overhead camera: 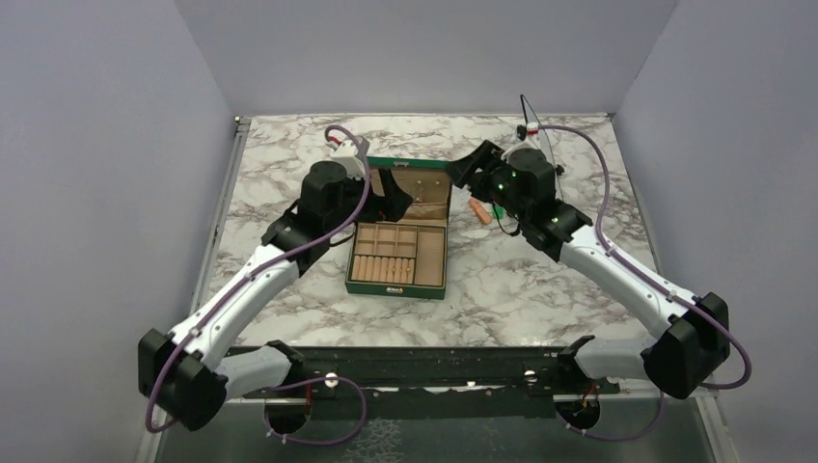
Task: Organize the mixed jewelry
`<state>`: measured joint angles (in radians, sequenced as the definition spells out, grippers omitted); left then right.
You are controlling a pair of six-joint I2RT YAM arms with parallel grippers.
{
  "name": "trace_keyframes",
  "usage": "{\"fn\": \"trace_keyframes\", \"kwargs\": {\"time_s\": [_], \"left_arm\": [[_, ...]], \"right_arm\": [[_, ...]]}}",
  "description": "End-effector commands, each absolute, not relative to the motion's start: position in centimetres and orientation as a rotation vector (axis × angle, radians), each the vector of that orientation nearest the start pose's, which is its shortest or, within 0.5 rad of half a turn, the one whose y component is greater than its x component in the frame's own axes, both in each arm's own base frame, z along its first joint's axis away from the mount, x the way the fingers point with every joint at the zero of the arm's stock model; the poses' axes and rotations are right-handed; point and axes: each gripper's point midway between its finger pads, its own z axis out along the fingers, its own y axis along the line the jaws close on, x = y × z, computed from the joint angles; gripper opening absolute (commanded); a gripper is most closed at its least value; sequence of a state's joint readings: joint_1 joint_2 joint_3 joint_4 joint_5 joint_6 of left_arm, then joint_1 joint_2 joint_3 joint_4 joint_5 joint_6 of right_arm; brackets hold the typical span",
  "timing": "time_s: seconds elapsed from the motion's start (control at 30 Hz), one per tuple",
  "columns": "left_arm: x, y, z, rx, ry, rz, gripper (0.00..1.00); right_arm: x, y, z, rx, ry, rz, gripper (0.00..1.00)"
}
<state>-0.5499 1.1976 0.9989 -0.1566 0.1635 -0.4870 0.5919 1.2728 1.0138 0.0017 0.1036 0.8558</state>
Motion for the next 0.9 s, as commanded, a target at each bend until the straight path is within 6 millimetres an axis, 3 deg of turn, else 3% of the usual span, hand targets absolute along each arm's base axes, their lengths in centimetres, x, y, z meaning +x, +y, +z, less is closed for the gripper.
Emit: {"fn": "trace_keyframes", "kwargs": {"time_s": [0.0, 0.1, 0.2, 0.43, 0.53, 0.7, 0.87], "left_arm": [[29.4, -17.8, 25.7, 0.039, 2.01, -0.54, 0.98], [28.7, -15.2, 27.2, -0.022, 1.968, -0.448, 0.99], [28.8, -13.8, 28.2, -0.069, 1.96, -0.403, 0.99], [31.3, -13.5, 28.6, -0.126, 2.022, -0.516, 0.99], [32.3, -13.8, 30.0, -0.129, 1.989, -0.642, 0.99], [33.4, -13.8, 31.4, -0.115, 1.958, -0.676, 0.99], [34.0, -13.3, 30.8, -0.15, 1.981, -0.67, 0.99]], "right_arm": [[36.6, 22.9, 26.8, 0.286, 1.955, 0.657, 0.67], [38.1, 22.6, 27.0, 0.299, 1.981, 0.576, 0.67], [39.9, 23.2, 26.9, 0.3, 2.025, 0.538, 0.67], [42.6, 25.7, 24.6, 0.259, 2.118, 0.557, 0.59], [43.1, 26.1, 23.4, 0.252, 2.157, 0.56, 0.54], [41.8, 26.9, 22.0, 0.2, 2.212, 0.626, 0.48], [37.5, 27.8, 19.6, 0.053, 2.328, 0.747, 0.45]]}}
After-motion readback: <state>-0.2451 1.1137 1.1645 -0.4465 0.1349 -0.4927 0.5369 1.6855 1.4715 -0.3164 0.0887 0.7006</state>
